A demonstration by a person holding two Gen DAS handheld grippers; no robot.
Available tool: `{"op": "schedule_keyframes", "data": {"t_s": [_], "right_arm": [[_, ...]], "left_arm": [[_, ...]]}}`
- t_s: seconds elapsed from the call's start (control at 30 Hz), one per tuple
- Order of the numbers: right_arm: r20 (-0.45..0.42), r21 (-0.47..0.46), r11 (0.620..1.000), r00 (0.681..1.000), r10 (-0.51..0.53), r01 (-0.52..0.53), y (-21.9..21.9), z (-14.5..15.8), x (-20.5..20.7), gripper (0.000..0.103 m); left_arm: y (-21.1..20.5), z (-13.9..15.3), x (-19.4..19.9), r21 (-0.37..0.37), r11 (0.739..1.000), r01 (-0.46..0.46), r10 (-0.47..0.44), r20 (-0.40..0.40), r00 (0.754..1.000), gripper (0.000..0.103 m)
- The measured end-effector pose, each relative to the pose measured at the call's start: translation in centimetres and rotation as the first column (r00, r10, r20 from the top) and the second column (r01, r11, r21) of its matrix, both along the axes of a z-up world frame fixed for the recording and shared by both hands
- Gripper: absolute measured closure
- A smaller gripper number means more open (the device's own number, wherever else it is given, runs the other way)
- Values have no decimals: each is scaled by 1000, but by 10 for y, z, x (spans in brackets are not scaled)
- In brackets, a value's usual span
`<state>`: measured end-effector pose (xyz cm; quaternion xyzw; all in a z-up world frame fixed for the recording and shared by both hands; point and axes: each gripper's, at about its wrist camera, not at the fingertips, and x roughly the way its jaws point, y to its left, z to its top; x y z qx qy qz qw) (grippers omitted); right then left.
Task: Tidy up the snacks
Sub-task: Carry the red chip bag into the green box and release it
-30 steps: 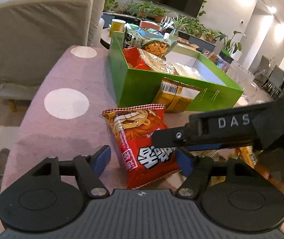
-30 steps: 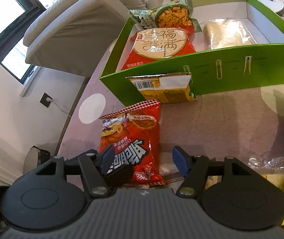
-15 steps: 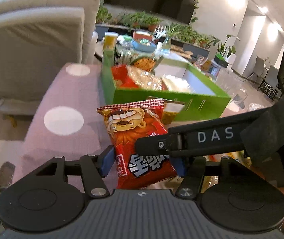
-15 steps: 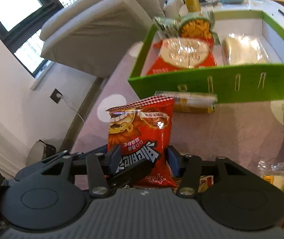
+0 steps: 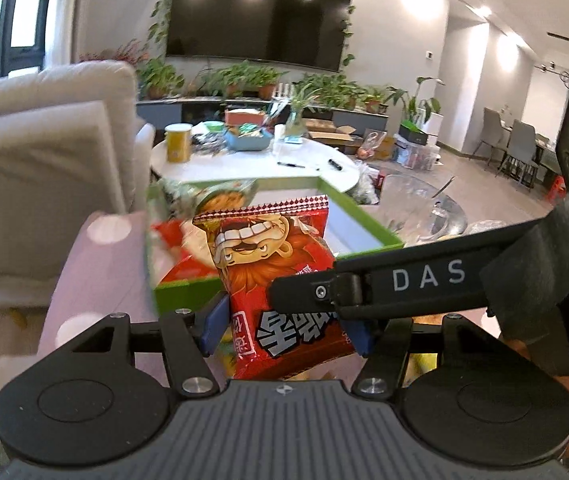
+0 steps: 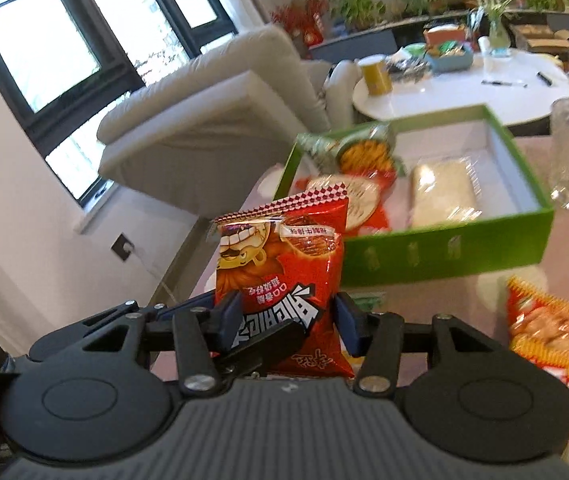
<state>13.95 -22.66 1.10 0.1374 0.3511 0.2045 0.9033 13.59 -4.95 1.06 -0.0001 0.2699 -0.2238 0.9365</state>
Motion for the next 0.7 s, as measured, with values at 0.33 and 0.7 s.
{"op": "schedule_keyframes", "data": {"t_s": [0.33, 0.7], "right_arm": [[26, 25, 997, 997, -75, 74, -53, 14, 34, 71], [18, 25, 993, 993, -115, 114, -80, -3, 82, 71]], "left_arm": [[-60, 15, 52, 31, 997, 78, -78, 22, 997, 47], [-92, -6, 113, 49, 997, 66, -66, 0, 998, 45]]}}
